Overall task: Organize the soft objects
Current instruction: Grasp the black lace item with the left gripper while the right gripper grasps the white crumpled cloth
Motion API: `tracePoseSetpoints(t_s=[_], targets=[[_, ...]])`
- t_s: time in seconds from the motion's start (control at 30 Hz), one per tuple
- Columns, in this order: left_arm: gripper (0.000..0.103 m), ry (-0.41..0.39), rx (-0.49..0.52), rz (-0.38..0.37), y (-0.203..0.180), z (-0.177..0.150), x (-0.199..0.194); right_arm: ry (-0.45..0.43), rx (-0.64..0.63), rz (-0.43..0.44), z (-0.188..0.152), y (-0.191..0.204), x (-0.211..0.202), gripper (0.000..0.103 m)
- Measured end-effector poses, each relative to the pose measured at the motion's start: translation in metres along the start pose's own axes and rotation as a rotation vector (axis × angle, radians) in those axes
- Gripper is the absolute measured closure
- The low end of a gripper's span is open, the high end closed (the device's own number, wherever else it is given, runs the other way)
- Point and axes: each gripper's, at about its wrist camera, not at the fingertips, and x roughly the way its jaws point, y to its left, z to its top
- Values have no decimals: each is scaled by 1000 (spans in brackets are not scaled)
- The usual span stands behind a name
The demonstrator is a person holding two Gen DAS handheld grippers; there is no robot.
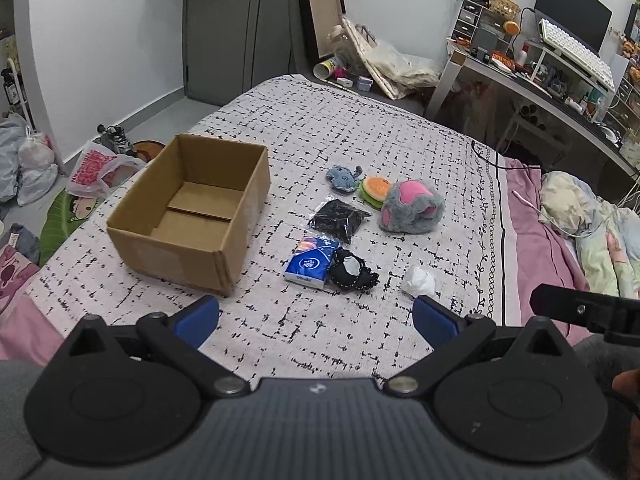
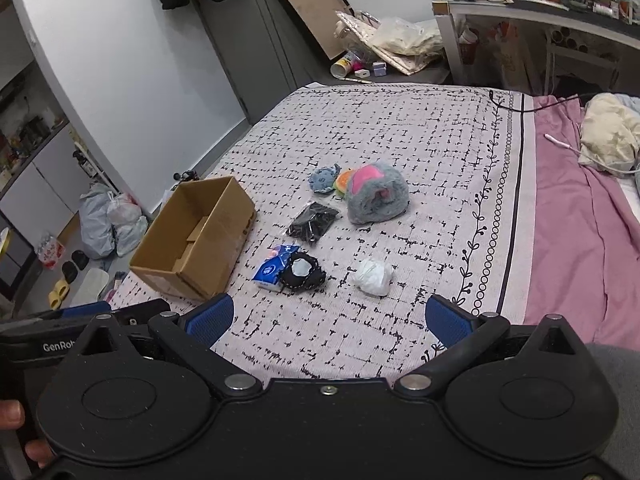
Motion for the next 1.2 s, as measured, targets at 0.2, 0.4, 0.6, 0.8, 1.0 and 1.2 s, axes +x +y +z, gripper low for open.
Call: tracePoseSetpoints(t_s=[0.2, 0.4, 0.6, 0.8, 1.0, 1.2], targets=[[1, 23, 5, -7, -5, 6, 20, 0, 43, 22, 5, -16, 14, 0], [3, 44, 6, -16, -10, 13, 42, 8, 96, 27, 11, -36, 30, 0], [4, 63, 14, -14, -17, 20, 63, 37, 148, 48, 13, -52, 48, 1], [8, 65, 38, -27, -28, 28, 80, 43, 197, 54, 18, -64, 63, 1], [19, 76, 44, -45, -37, 37, 99, 87, 281, 96, 21, -79, 82, 15], [34, 110, 35, -48, -41, 40, 120, 115, 367, 113, 23, -91, 101, 18]])
